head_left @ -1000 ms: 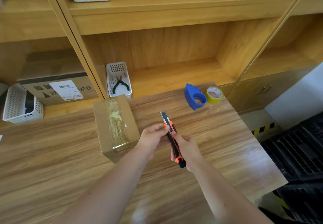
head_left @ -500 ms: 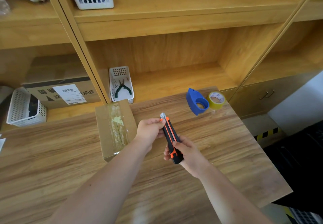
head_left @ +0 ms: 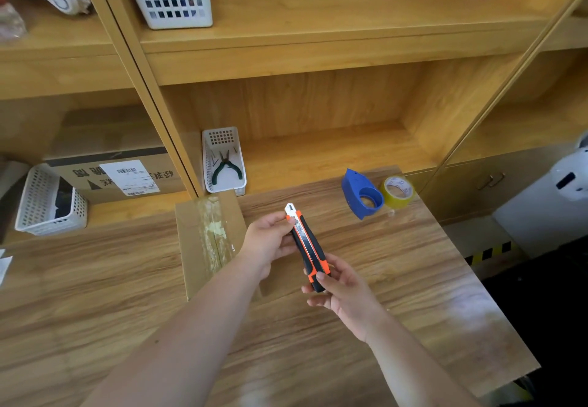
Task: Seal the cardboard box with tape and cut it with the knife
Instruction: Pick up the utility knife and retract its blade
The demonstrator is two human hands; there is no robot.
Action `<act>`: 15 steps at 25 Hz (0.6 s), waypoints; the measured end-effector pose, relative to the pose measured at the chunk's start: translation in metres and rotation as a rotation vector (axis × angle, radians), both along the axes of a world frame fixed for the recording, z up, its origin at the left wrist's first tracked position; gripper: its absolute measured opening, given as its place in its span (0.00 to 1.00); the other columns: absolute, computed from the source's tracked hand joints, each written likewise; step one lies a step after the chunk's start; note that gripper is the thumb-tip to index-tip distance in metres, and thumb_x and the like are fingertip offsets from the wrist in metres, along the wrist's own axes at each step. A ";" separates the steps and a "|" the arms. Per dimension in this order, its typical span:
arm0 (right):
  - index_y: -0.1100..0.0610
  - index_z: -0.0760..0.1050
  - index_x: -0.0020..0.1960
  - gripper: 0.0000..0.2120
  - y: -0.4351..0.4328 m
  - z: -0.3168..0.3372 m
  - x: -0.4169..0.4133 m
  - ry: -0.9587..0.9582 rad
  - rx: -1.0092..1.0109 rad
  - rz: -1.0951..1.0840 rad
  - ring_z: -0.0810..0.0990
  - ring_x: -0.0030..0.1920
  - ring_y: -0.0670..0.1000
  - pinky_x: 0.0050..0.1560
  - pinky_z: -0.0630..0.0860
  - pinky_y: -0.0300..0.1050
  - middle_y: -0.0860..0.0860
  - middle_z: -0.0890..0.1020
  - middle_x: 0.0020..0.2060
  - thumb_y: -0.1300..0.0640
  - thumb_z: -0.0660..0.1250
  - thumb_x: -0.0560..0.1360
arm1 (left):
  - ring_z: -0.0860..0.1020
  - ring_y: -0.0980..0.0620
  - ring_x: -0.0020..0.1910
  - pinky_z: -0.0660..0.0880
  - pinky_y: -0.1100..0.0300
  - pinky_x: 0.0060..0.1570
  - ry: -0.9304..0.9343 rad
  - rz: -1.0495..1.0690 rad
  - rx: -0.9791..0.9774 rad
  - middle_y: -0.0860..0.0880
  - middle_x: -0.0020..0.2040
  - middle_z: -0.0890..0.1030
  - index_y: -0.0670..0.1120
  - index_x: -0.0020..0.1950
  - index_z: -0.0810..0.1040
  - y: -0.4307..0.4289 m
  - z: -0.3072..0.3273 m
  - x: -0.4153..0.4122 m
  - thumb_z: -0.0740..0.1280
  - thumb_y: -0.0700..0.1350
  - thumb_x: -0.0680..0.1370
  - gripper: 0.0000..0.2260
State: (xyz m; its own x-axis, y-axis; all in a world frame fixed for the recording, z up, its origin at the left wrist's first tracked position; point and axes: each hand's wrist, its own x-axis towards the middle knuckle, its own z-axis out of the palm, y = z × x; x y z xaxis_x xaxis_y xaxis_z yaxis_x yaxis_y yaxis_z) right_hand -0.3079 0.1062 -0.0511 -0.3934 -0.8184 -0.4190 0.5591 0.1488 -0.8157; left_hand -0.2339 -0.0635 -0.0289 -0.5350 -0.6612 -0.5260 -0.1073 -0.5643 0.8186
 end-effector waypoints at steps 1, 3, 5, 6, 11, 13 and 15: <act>0.57 0.74 0.64 0.17 0.000 -0.002 0.000 0.002 -0.007 -0.014 0.83 0.46 0.60 0.44 0.80 0.50 0.57 0.82 0.48 0.67 0.65 0.77 | 0.84 0.47 0.46 0.81 0.55 0.41 0.005 0.000 0.003 0.45 0.47 0.85 0.43 0.59 0.79 0.000 -0.002 -0.001 0.69 0.40 0.78 0.10; 0.57 0.75 0.64 0.17 -0.001 -0.004 -0.001 0.004 -0.014 -0.038 0.83 0.47 0.61 0.47 0.80 0.50 0.55 0.82 0.45 0.68 0.65 0.77 | 0.84 0.47 0.49 0.82 0.52 0.45 0.015 0.010 0.018 0.44 0.49 0.85 0.43 0.61 0.78 0.001 -0.005 -0.004 0.69 0.40 0.78 0.12; 0.57 0.76 0.63 0.16 -0.005 -0.006 -0.005 -0.005 -0.016 -0.061 0.82 0.48 0.62 0.49 0.80 0.51 0.56 0.82 0.45 0.68 0.65 0.77 | 0.84 0.46 0.50 0.81 0.49 0.51 0.021 0.031 0.056 0.43 0.52 0.85 0.41 0.63 0.77 0.002 -0.009 -0.009 0.69 0.41 0.78 0.14; 0.58 0.76 0.63 0.16 -0.007 -0.007 -0.008 -0.016 -0.024 -0.069 0.82 0.48 0.63 0.51 0.80 0.52 0.57 0.81 0.45 0.69 0.64 0.77 | 0.85 0.46 0.51 0.81 0.48 0.53 0.024 0.034 0.077 0.42 0.52 0.85 0.41 0.63 0.77 0.003 -0.011 -0.012 0.70 0.41 0.77 0.14; 0.56 0.77 0.62 0.16 -0.019 -0.012 -0.026 0.014 0.001 -0.075 0.82 0.50 0.61 0.57 0.79 0.56 0.56 0.82 0.45 0.67 0.66 0.77 | 0.85 0.45 0.46 0.80 0.45 0.53 0.061 0.008 0.146 0.42 0.49 0.85 0.44 0.63 0.76 0.003 -0.017 -0.031 0.69 0.40 0.78 0.14; 0.51 0.78 0.62 0.18 -0.023 -0.012 -0.034 0.088 0.027 -0.052 0.81 0.48 0.54 0.57 0.78 0.53 0.54 0.82 0.45 0.62 0.70 0.74 | 0.85 0.45 0.46 0.81 0.44 0.53 0.063 0.012 0.156 0.42 0.49 0.85 0.44 0.63 0.76 -0.002 -0.019 -0.039 0.68 0.39 0.78 0.14; 0.49 0.76 0.63 0.20 -0.029 -0.016 -0.042 0.142 0.074 -0.096 0.80 0.45 0.50 0.49 0.77 0.49 0.53 0.83 0.45 0.62 0.71 0.72 | 0.85 0.43 0.49 0.81 0.43 0.53 0.033 0.024 0.153 0.42 0.50 0.85 0.45 0.63 0.77 -0.009 -0.021 -0.050 0.69 0.39 0.78 0.14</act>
